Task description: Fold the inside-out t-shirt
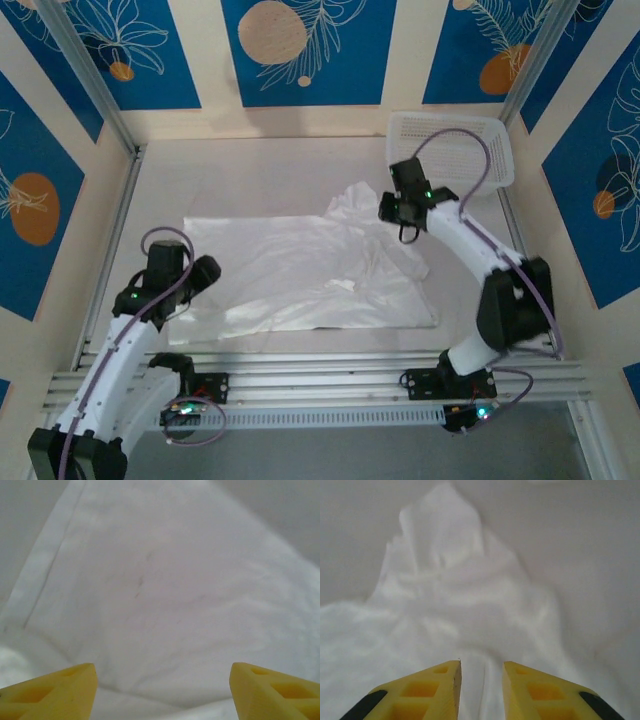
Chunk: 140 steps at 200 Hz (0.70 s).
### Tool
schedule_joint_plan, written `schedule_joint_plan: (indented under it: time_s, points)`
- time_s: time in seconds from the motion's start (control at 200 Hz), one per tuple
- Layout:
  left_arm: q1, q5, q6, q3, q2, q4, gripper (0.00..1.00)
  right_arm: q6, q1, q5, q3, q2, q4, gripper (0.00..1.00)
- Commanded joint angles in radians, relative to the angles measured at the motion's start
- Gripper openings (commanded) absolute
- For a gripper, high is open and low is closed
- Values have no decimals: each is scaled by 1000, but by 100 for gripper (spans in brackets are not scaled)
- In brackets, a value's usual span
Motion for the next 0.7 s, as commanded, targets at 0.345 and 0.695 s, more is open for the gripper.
schedule_joint_plan:
  time_s: [0.345,0.695]
  points:
    - [-9,-8,68,-21,-33,7,70,-221,-71,43,383,533,-130,36]
    - [-9,-5,77,-11,-25,5,71,-260,-40,119,389,536,-154,46]
